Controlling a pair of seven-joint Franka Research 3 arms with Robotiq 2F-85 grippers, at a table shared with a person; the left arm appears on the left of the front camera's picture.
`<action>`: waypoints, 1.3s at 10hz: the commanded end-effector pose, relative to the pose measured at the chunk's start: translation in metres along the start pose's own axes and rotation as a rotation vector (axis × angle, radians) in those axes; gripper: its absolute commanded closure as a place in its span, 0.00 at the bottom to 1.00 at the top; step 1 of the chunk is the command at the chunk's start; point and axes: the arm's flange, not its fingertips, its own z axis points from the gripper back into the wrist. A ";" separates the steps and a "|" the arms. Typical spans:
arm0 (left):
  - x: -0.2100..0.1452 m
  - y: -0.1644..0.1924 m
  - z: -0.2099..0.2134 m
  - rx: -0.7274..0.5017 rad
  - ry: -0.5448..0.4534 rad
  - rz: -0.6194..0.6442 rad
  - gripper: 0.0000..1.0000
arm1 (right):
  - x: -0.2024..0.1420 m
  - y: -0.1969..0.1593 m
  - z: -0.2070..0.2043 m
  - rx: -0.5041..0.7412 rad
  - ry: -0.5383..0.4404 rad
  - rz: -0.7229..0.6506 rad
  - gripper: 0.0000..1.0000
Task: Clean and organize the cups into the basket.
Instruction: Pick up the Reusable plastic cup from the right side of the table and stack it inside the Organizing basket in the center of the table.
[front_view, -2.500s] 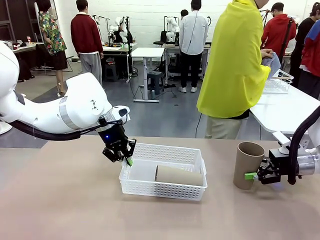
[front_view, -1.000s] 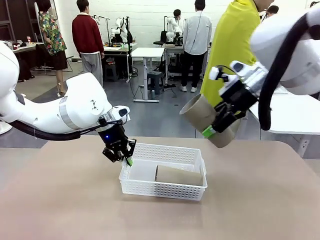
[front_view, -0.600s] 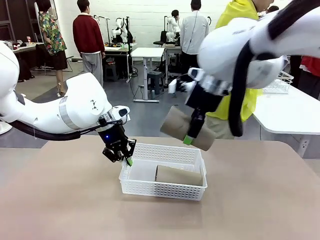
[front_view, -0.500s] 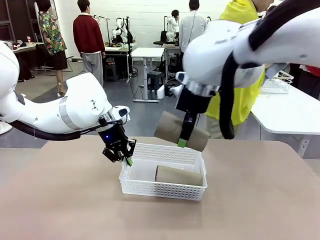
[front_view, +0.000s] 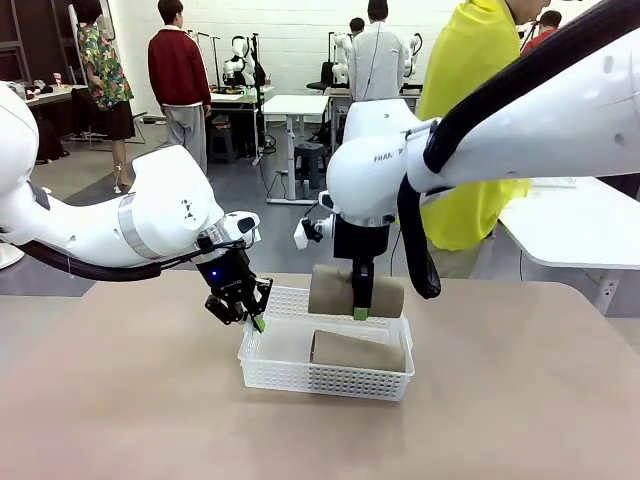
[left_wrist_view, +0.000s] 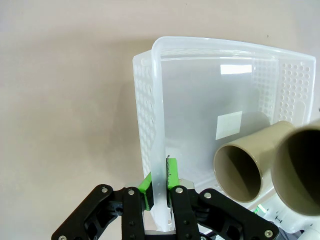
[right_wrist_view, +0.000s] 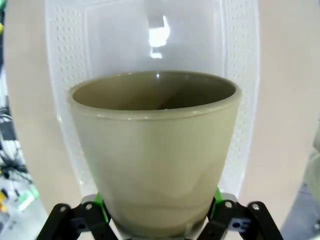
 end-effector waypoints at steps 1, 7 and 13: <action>0.000 0.000 0.001 -0.005 0.004 -0.001 1.00 | -0.010 -0.012 -0.010 -0.013 -0.018 0.097 0.77; 0.000 0.000 0.001 -0.005 0.004 -0.001 1.00 | -0.022 -0.038 -0.032 0.019 -0.164 0.138 0.77; 0.000 0.000 0.001 -0.005 0.004 -0.001 1.00 | -0.025 -0.037 -0.036 0.044 -0.206 0.136 0.00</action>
